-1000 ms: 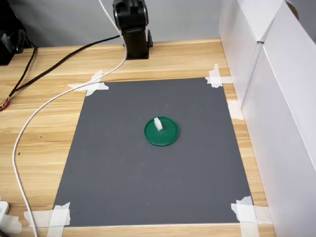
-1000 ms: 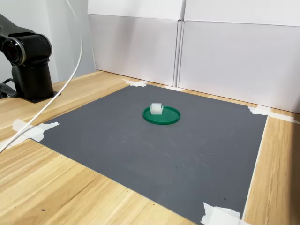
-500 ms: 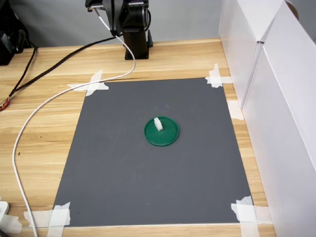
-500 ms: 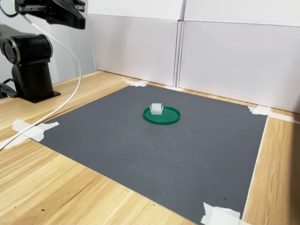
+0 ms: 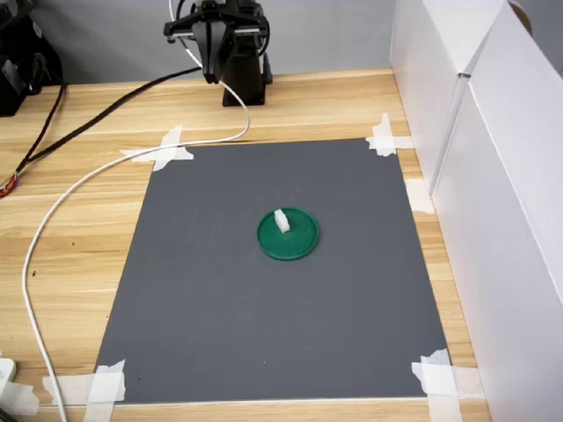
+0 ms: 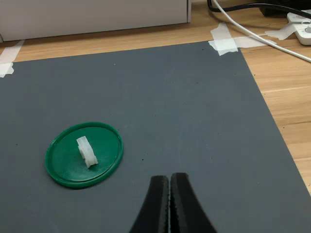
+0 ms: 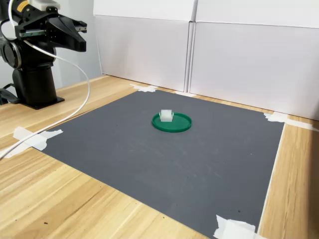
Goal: Grasp a white terminal and put it in the green lid.
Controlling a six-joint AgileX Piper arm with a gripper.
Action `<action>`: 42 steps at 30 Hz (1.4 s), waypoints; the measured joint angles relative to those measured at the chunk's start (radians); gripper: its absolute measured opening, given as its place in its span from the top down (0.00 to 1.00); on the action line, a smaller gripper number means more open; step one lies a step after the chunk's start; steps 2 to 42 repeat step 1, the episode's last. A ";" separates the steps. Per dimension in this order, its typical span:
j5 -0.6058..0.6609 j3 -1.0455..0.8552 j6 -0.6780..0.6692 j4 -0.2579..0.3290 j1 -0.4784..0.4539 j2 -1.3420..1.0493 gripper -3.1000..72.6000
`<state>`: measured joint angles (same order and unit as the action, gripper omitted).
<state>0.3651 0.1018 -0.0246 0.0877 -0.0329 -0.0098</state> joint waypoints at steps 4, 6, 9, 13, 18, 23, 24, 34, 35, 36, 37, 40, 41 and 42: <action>0.000 0.000 0.000 0.000 0.000 0.000 0.98; 0.000 0.000 0.000 0.000 0.000 0.000 0.98; 0.000 0.000 0.000 0.000 0.000 0.000 0.98; 0.000 0.000 0.000 0.000 0.000 0.000 0.98; 0.000 0.000 0.000 0.000 0.000 0.000 0.98; 0.000 0.000 0.000 0.000 0.000 0.000 0.98; 0.000 0.000 0.000 0.000 0.000 0.000 0.98; 0.000 0.000 0.000 0.000 0.000 0.000 0.98; 0.000 0.000 0.000 0.000 0.000 0.000 0.98; 0.000 0.000 0.000 0.000 0.000 0.000 0.98; 0.000 0.000 0.000 0.000 0.000 0.000 0.98; 0.000 0.000 0.000 0.000 0.000 0.000 0.98; 0.000 0.000 0.000 0.000 0.000 0.000 0.98; 0.000 0.000 0.000 0.000 0.000 0.000 0.98</action>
